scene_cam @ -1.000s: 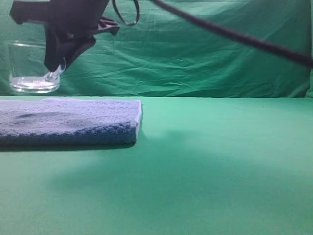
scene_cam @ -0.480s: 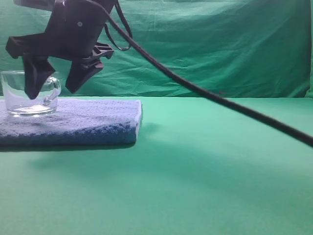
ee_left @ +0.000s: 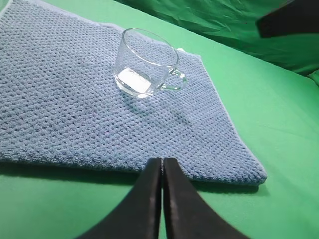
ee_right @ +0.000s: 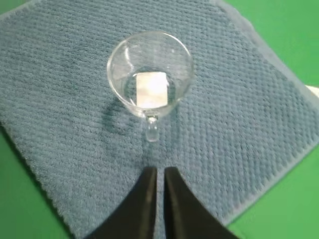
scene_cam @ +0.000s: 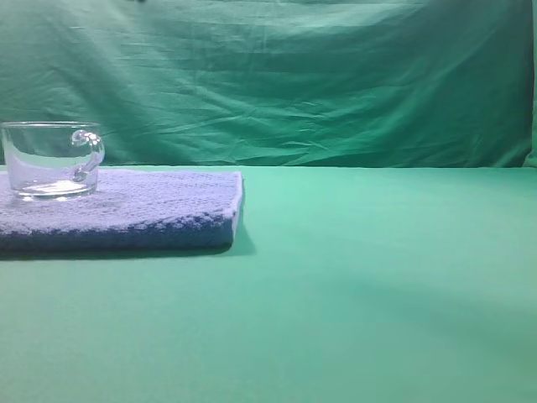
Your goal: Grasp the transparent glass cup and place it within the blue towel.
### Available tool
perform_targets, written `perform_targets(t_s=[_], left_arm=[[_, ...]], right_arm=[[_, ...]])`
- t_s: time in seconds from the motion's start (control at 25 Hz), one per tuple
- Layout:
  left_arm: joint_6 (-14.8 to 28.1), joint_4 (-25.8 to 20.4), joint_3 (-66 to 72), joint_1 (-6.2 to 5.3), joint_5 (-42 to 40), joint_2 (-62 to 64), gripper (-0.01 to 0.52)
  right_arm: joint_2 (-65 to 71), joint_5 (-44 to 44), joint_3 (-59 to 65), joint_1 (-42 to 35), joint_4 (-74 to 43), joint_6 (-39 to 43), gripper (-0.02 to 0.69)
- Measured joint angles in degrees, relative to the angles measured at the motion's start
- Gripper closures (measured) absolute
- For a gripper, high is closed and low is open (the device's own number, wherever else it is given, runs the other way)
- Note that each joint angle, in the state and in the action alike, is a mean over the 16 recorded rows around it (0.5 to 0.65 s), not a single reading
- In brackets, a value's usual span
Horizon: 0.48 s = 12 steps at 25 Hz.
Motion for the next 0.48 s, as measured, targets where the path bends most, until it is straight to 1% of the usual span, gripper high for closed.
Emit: perform_targets(t_s=[0.16,0.48], left_arm=[[0.00,-0.02,0.00,0.00,-0.39,0.00,0.514],[0.00,-0.02,0.00,0.00,-0.48,0.00,0.514]], right_arm=[[-7.69,-4.17,8.49,-0.41,1.02,0.88,0.665],[-27.72,-17.72,32.31,-0.45,3.36,1.20,0.665]])
